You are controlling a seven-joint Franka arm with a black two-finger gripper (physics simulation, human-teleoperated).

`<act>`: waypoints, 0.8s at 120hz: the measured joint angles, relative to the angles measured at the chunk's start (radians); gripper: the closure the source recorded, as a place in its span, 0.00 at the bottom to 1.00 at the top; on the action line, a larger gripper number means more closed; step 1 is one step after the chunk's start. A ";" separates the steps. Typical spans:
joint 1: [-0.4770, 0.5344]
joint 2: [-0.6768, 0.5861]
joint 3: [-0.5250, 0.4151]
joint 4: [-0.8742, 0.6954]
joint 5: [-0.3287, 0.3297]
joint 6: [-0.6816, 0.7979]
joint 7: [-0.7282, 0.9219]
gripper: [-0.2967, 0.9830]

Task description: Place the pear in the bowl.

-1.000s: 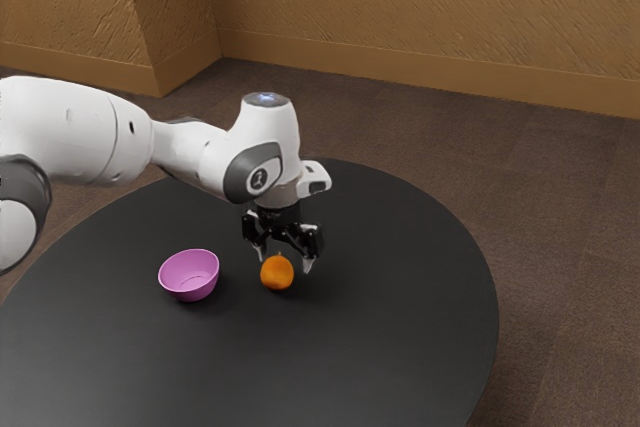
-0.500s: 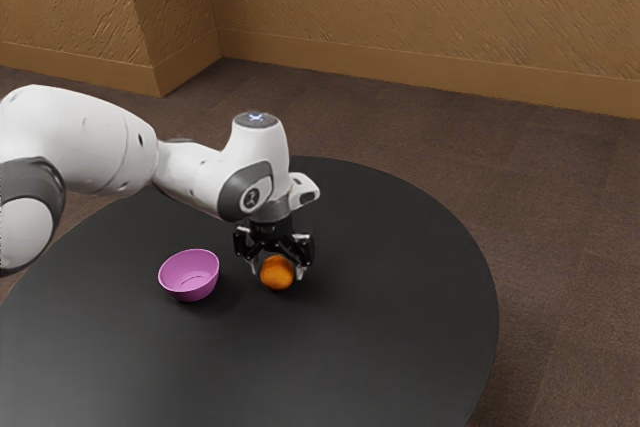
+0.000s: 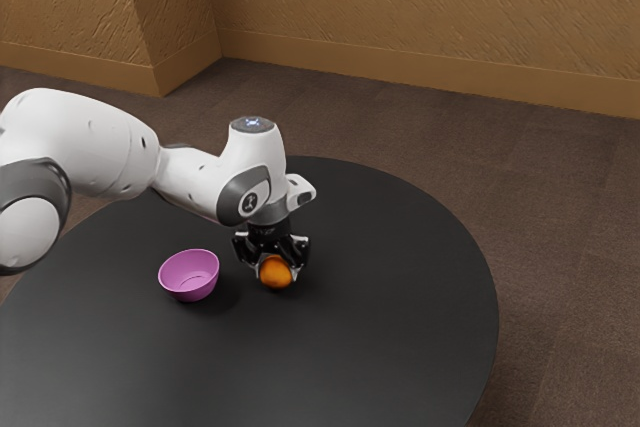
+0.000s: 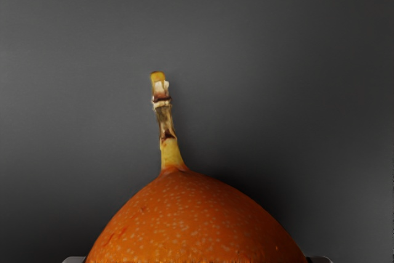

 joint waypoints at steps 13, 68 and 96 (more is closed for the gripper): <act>0.000 -0.002 0.000 0.000 0.002 0.002 -0.008 0.48; 0.144 -0.298 0.011 -0.229 0.020 -0.016 -0.038 0.55; 0.213 -0.327 0.010 -0.278 0.023 -0.028 -0.042 0.55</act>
